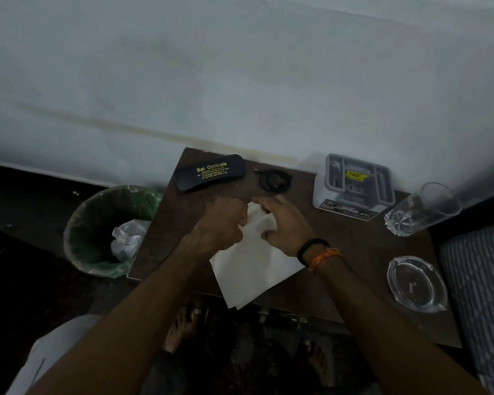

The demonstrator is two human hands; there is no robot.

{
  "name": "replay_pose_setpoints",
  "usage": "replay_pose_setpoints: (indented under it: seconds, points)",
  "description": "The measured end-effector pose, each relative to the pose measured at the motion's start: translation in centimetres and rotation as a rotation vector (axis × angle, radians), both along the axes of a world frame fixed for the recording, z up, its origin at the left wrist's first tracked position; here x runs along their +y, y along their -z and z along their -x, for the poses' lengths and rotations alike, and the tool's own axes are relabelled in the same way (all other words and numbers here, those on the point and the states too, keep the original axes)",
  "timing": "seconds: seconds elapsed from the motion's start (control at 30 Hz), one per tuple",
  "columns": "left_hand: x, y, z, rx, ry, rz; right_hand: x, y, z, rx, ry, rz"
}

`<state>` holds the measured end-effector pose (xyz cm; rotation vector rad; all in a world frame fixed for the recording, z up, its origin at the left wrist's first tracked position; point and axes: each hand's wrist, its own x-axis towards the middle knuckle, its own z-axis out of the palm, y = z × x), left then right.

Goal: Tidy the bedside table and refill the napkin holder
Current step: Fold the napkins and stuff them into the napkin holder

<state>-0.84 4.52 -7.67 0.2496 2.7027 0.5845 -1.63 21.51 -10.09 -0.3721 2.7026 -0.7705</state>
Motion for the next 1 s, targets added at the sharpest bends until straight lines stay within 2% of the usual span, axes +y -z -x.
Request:
replay_pose_setpoints:
  seconds: [0.13, 0.3, 0.53, 0.7, 1.0]
  points:
    - [0.1, 0.4, 0.0, -0.004, -0.033, -0.032, -0.1, 0.1, 0.1, -0.005, 0.036, 0.022]
    - [-0.2, 0.1, 0.2, 0.064, -0.090, -0.014, 0.4, -0.2, -0.2, 0.078, 0.074, 0.019]
    - [-0.2, 0.3, 0.5, 0.011, -0.097, -0.049, 0.4, -1.2, -0.9, 0.149, 0.079, 0.118]
    - [-0.7, 0.1, 0.8, 0.038, -0.102, -0.169, 0.7, -1.5, -1.0, 0.201, 0.065, 0.178]
    - [-1.3, -1.3, 1.5, 0.050, -0.058, -0.385, 2.3, -2.2, -0.3, 0.038, 0.188, 0.479]
